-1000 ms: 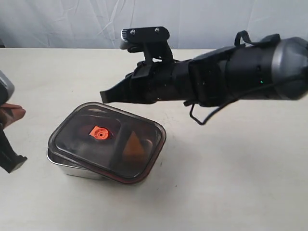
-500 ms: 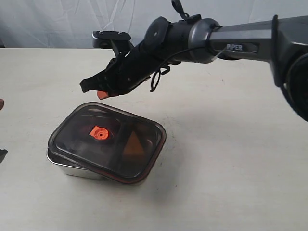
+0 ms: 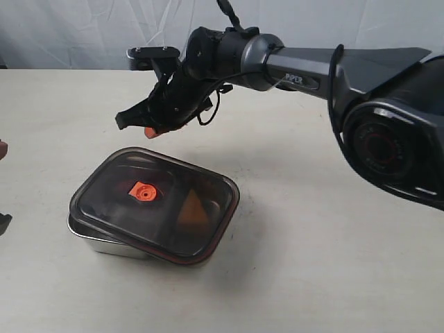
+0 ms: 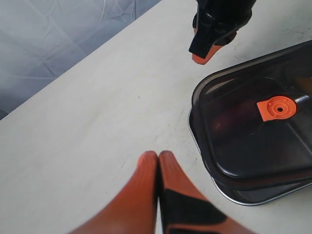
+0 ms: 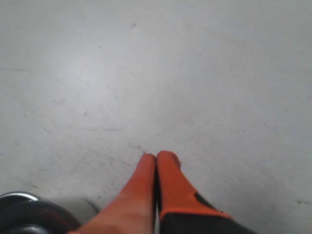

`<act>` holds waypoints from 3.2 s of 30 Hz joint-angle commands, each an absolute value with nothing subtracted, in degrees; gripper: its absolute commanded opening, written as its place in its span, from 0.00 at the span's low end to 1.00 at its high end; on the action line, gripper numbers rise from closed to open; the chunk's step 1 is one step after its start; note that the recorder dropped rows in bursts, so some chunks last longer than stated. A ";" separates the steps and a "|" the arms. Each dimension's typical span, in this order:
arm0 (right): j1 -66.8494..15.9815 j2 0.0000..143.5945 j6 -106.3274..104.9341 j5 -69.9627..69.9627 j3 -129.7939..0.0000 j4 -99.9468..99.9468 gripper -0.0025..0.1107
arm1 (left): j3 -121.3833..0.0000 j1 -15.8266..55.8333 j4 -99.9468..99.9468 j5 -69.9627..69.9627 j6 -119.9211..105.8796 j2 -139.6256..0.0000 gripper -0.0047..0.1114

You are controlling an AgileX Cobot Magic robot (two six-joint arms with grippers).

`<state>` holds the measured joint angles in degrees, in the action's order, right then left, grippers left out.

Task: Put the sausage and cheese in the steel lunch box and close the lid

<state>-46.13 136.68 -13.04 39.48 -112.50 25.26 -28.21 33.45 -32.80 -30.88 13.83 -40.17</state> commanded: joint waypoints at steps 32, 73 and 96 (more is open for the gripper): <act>-45.70 138.92 -18.03 51.42 -116.46 30.47 0.02 | -28.06 33.78 -32.33 -29.47 14.08 -39.75 0.04; -45.22 103.99 9.78 55.30 -83.87 0.67 0.02 | -26.01 33.78 -47.69 -24.93 22.56 -46.36 0.04; -45.22 106.58 10.17 37.75 -63.77 12.71 0.02 | -31.66 33.78 -51.12 -19.48 26.45 -70.03 0.04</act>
